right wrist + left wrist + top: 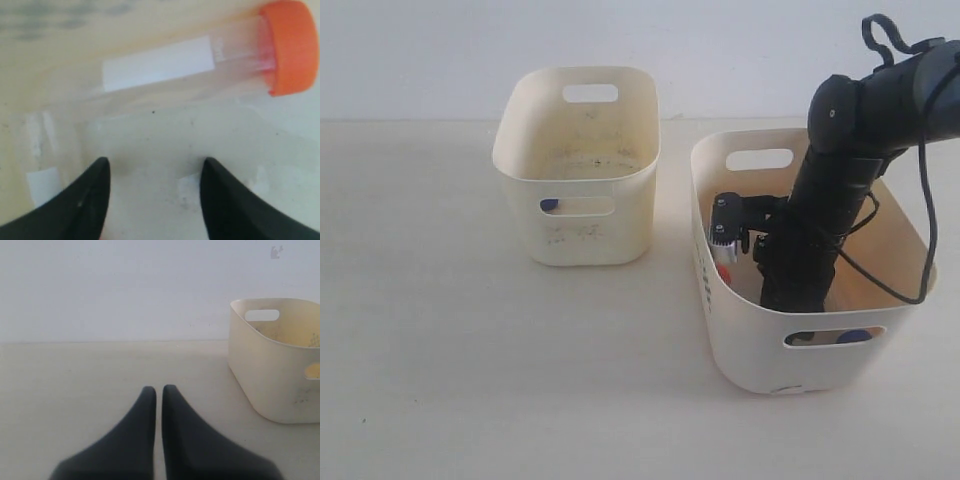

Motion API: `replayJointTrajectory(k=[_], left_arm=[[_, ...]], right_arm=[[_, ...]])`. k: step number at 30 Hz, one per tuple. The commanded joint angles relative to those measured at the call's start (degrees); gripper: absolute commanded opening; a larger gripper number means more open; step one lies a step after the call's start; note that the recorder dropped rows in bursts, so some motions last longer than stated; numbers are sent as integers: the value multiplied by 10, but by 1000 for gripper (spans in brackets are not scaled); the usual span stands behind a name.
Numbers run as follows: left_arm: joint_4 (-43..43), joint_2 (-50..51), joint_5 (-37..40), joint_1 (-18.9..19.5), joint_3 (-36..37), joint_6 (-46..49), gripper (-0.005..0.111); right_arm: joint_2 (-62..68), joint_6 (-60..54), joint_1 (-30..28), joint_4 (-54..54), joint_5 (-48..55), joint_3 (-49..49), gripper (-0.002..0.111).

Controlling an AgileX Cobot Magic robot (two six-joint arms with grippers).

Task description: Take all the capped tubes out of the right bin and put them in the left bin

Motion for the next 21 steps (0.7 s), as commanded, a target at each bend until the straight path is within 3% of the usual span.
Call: replayJointTrajectory(k=[1,14,21], left_arm=[[-2,2,-4,-4,-1,-2,4],[-2,2,-4,-4,-1,-2,4],[-2,2,-4,-4,-1,-2,4]], right_arm=[[15,14,1,-55,-5,13,43],[14,54,1,-147,25,13,42],[15,64,1,-147,29,13,9]])
